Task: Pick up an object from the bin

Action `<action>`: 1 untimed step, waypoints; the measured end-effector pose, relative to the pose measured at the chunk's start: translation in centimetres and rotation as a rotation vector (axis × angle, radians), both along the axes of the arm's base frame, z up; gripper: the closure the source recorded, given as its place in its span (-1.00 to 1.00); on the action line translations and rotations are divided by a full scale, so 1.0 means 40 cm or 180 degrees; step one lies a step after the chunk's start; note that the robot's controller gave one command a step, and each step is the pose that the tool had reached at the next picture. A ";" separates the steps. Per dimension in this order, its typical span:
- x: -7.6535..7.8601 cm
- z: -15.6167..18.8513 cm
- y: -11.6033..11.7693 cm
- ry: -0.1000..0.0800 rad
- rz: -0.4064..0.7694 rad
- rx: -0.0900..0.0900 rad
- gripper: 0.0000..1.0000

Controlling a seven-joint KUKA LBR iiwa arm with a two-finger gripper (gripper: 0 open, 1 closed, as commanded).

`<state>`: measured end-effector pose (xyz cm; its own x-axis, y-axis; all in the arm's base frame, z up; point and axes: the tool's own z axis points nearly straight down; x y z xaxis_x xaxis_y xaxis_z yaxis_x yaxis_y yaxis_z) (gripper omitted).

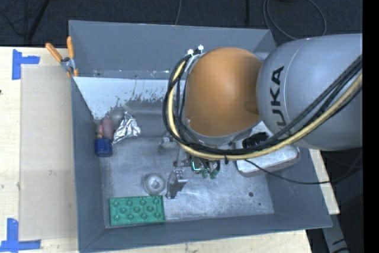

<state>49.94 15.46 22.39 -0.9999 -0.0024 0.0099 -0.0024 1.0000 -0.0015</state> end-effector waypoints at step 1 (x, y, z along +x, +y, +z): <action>-0.004 -0.360 0.014 -0.0066 0.1184 0.0020 -1.00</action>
Offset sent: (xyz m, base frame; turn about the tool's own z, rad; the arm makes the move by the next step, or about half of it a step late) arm -0.0052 0.0031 -0.1473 -0.3725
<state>49.77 16.03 8.01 -0.9306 -0.3658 -0.0116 -0.3658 0.9307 0.0008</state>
